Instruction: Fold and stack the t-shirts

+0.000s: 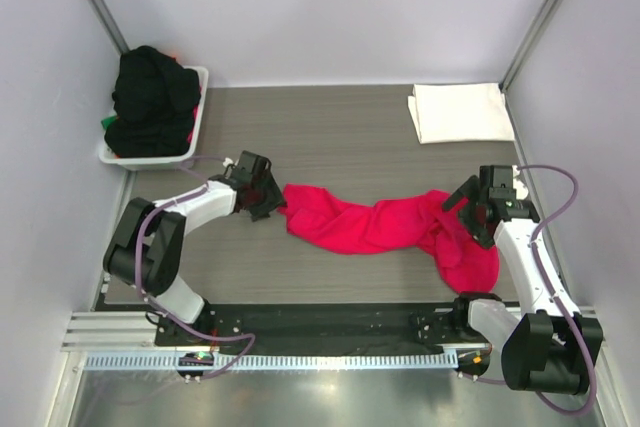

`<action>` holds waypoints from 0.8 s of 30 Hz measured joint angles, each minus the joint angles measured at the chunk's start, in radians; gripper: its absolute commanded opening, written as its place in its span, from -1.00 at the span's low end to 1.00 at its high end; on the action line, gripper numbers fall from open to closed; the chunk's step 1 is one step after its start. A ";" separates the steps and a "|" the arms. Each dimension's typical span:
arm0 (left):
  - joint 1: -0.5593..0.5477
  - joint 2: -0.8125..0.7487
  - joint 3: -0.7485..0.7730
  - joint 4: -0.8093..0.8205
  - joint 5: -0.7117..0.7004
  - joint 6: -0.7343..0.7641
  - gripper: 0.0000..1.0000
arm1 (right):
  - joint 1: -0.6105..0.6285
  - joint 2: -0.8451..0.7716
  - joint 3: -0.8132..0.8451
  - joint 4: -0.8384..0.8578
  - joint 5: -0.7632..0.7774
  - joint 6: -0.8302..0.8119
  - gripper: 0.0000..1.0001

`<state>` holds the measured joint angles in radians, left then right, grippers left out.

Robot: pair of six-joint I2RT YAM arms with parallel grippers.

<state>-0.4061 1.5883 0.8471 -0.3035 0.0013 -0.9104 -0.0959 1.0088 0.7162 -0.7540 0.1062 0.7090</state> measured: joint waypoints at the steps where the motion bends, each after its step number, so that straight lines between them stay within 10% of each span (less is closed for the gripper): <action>1: -0.001 0.010 0.007 0.014 0.000 -0.001 0.10 | 0.000 0.000 0.000 0.002 0.001 -0.001 0.98; 14: -0.038 0.077 0.035 0.086 -0.001 -0.034 -1.00 | -0.041 0.058 0.016 0.023 0.026 -0.023 0.99; 24: -0.014 -0.093 0.041 -0.064 -0.056 -0.028 -1.00 | -0.140 0.187 0.058 0.072 0.006 -0.031 0.82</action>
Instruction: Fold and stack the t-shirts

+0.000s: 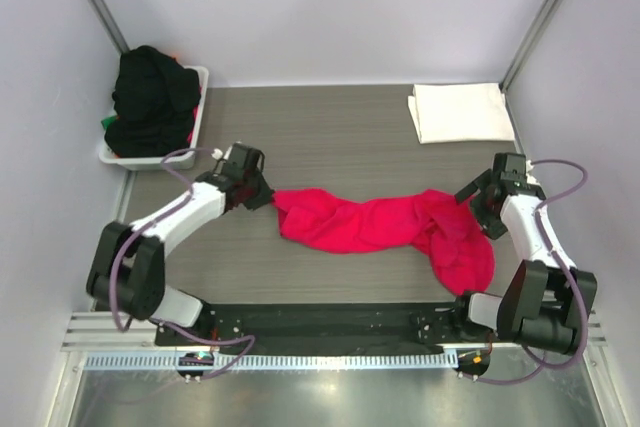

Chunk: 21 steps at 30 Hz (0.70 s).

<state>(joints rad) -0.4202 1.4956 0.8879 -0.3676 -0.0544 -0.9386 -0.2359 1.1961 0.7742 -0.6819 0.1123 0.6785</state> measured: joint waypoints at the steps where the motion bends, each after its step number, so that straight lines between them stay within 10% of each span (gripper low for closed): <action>1: 0.014 -0.042 0.008 -0.024 -0.008 0.004 -1.00 | -0.001 0.026 0.010 0.011 -0.008 0.000 0.82; 16: 0.195 -0.235 -0.033 -0.128 -0.027 0.057 -1.00 | -0.002 0.332 0.103 0.202 -0.124 -0.027 0.50; 21: 0.200 -0.235 -0.045 -0.131 -0.020 0.058 -1.00 | -0.002 0.391 0.103 0.275 -0.210 -0.032 -0.17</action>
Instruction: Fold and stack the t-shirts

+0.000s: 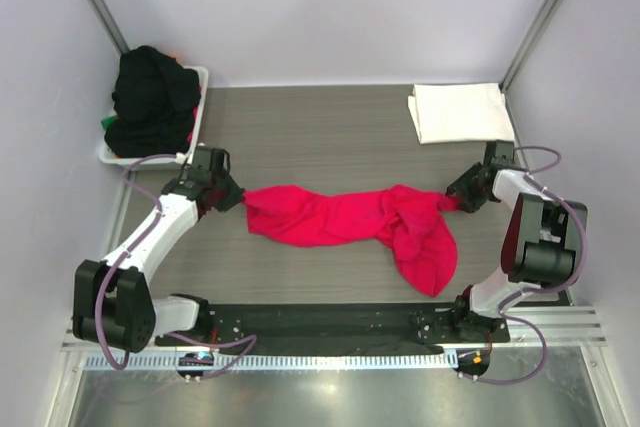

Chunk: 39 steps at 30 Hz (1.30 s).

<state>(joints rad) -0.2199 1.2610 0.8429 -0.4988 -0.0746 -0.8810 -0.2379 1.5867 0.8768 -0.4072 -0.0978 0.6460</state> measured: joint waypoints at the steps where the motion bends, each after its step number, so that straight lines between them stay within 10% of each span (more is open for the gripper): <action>1: 0.000 0.000 0.000 0.000 0.001 0.000 -1.00 | 0.000 0.006 0.000 0.010 -0.014 -0.003 -0.34; 5: 0.006 0.000 0.004 -0.003 0.008 0.004 -1.00 | 0.000 0.021 0.019 0.025 -0.060 -0.008 -0.98; 17: 0.094 -0.012 0.444 -0.203 0.020 0.040 -1.00 | 0.138 -0.059 0.603 -0.078 -0.203 0.014 -0.97; 28: 0.238 -0.270 0.465 -0.331 -0.013 0.078 -1.00 | 0.175 -0.972 0.352 -0.063 -0.187 -0.041 -0.95; 29: 0.242 -0.293 0.420 -0.333 -0.014 0.077 -1.00 | 0.185 -1.040 0.288 -0.069 -0.180 -0.036 -0.68; 30: 0.244 -0.315 0.371 -0.343 -0.016 0.076 -1.00 | 0.193 -1.104 0.209 -0.063 -0.178 -0.019 0.10; 34: 0.246 -0.326 0.225 -0.376 -0.010 0.074 -1.00 | 0.200 -1.223 -0.043 -0.198 -0.175 0.050 0.96; 39: 0.247 -0.280 0.137 -0.380 0.002 0.077 -1.00 | 0.199 -1.359 -0.120 -0.384 -0.143 0.095 0.99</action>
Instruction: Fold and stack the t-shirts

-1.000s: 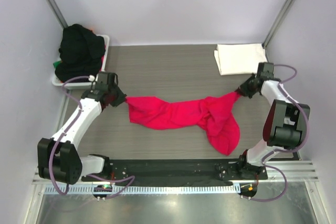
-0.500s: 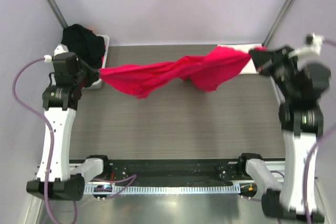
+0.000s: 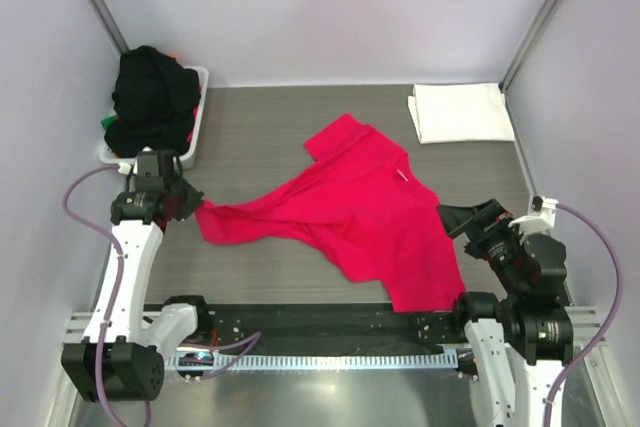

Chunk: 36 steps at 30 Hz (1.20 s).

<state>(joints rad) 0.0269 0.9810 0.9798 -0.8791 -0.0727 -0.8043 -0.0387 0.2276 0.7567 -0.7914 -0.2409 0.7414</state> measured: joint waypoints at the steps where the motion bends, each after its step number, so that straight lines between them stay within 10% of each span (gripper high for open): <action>1: 0.000 0.002 -0.009 0.000 0.004 0.001 -0.99 | 0.000 -0.008 0.013 -0.007 0.005 -0.001 0.99; 5: 0.000 0.008 -0.033 0.016 0.016 0.008 -1.00 | 0.000 0.153 0.075 0.037 0.003 -0.021 0.77; 11: 0.000 0.019 -0.089 0.049 0.032 0.044 -1.00 | 0.110 0.800 0.194 0.114 0.057 -0.084 0.77; 24: 0.001 0.020 -0.137 0.075 0.087 0.128 -1.00 | 0.328 1.932 1.303 0.146 0.258 -0.280 0.58; 36: 0.001 -0.006 -0.135 0.082 0.122 0.158 -1.00 | 0.398 2.389 1.712 0.127 0.337 -0.399 0.50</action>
<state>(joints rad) 0.0277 0.9749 0.8444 -0.7975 0.0498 -0.6460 0.3595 2.6167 2.4683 -0.6647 0.0963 0.3420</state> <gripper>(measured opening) 0.009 0.762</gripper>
